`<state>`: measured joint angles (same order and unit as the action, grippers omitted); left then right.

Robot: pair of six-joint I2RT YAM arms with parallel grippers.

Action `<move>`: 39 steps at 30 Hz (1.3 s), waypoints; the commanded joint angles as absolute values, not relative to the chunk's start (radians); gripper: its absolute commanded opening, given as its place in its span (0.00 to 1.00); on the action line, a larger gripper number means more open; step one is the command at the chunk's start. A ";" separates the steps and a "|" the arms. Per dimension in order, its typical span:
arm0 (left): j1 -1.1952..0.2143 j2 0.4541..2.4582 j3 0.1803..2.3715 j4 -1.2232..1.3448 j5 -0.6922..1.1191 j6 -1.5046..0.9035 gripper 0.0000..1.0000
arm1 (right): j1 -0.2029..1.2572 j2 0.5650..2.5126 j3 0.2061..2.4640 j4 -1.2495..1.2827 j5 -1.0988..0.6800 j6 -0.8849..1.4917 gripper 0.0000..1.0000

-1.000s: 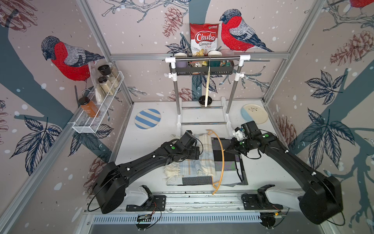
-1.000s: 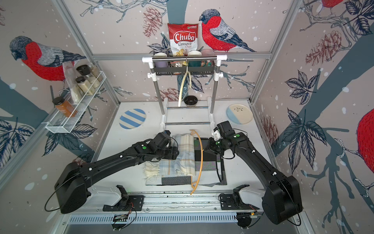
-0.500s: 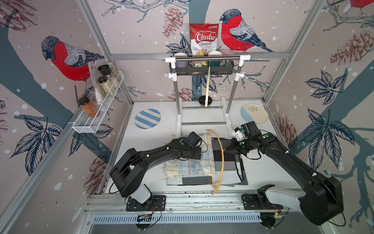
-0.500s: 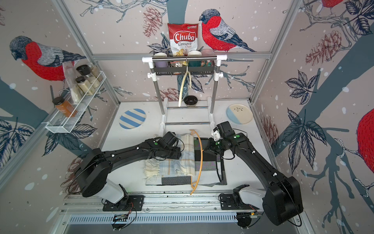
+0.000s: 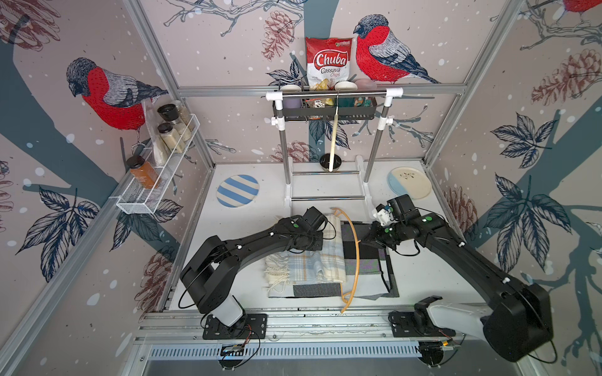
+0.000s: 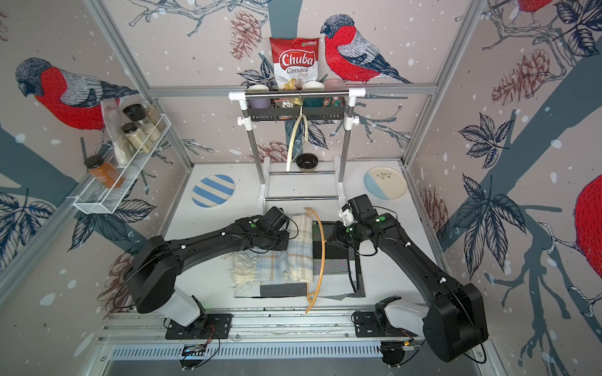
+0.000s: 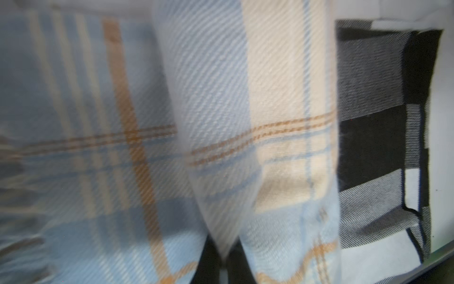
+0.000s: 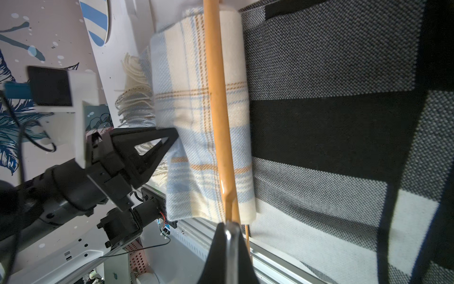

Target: Hang the scarf on the hanger

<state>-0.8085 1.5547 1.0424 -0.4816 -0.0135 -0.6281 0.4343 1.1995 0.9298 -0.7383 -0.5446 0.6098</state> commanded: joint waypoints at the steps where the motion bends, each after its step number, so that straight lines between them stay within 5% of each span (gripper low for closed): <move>1: -0.805 1.474 1.048 -0.561 -0.077 -0.576 0.00 | 0.458 1.183 0.954 -0.723 -0.607 0.670 0.00; 9: -0.740 1.291 1.013 -0.746 -0.197 -0.537 0.00 | 0.562 1.186 0.945 -0.463 -0.619 0.927 0.00; 18: -0.600 1.261 0.923 -0.810 -0.255 -0.524 0.00 | 0.540 1.356 0.891 -0.396 -0.566 0.878 0.00; 27: -0.576 1.374 0.855 -0.707 -0.272 -0.559 0.00 | 0.484 1.346 0.914 -0.524 -0.569 0.775 0.00; 39: -0.539 1.298 0.916 -0.711 -0.181 -0.550 0.00 | 0.533 1.258 1.285 -0.817 -0.571 0.810 0.00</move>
<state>-0.5453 1.3323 0.8974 -0.7086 -0.2123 -0.5507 0.5255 1.2690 1.2369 -0.7391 -0.5755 0.7883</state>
